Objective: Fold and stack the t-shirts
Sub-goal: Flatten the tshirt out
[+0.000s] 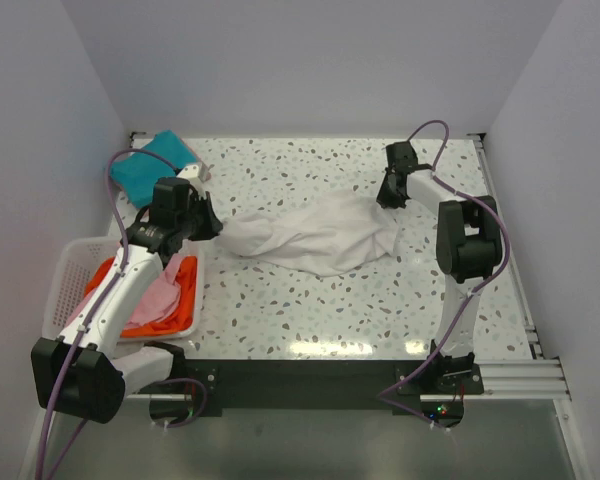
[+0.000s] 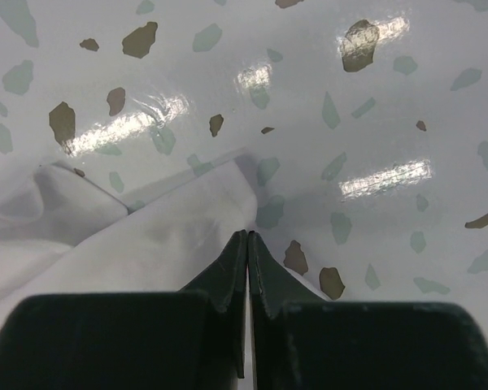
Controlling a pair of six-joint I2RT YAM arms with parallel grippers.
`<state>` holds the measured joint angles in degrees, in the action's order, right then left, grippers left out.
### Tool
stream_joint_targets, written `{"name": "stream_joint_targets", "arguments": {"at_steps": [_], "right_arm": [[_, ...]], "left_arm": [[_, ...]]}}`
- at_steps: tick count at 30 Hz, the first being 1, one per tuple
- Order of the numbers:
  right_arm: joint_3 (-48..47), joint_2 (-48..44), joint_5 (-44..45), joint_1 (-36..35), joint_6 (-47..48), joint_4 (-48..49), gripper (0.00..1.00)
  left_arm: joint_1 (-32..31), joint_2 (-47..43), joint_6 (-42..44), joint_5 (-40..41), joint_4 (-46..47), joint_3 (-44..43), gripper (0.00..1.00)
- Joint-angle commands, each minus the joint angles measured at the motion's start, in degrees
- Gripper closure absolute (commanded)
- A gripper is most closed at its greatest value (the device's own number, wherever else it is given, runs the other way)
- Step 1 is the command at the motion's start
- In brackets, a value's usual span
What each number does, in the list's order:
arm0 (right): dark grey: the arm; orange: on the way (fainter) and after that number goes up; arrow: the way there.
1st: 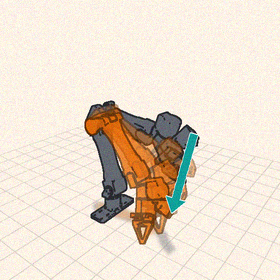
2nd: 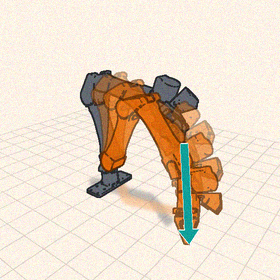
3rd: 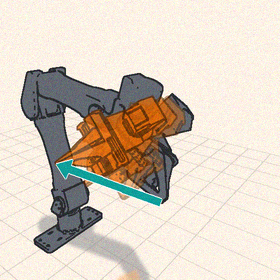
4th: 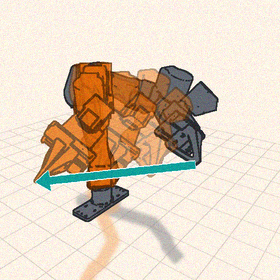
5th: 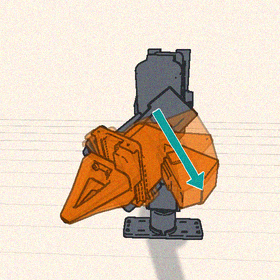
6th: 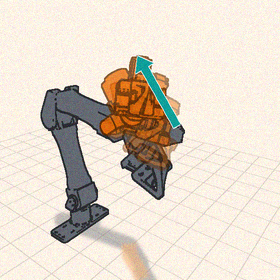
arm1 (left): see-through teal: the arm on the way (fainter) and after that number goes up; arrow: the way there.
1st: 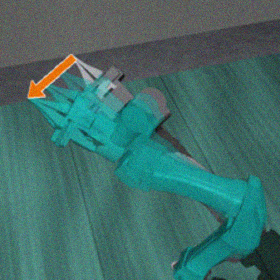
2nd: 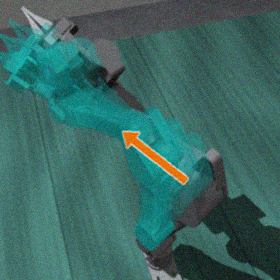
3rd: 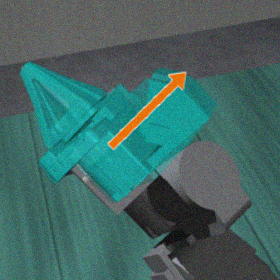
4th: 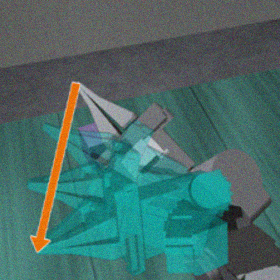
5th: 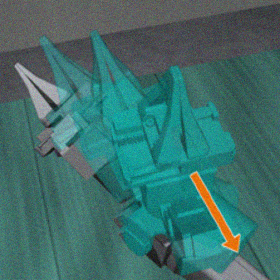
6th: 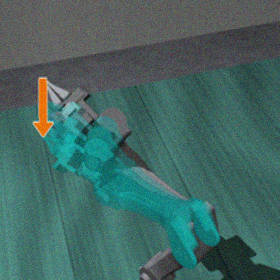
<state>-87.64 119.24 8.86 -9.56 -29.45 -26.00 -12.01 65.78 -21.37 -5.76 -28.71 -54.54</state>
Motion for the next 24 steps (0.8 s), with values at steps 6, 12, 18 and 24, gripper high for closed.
{"name": "stream_joint_targets", "arguments": {"at_steps": [6,12,18,24], "right_arm": [[-1.9,-3.0,-3.8,1.2,2.6,-2.1,1.0],[-7.7,-8.7,-6.1,4.9,1.8,-8.0,1.0],[-19.8,-13.9,-6.1,8.0,2.1,-16.4,1.0],[-30.9,-19.8,-5.0,8.2,0.2,-17.2,1.0]], "left_arm": [[0.6,1.9,1.3,1.6,5.8,-3.6,1.0],[1.4,10.5,0.3,3.7,12.8,-13.5,1.0],[2.0,21.3,3.5,9.4,17.2,-30.9,1.0],[3.6,28.3,3.3,10.5,21.3,-49.5,1.0]]}}
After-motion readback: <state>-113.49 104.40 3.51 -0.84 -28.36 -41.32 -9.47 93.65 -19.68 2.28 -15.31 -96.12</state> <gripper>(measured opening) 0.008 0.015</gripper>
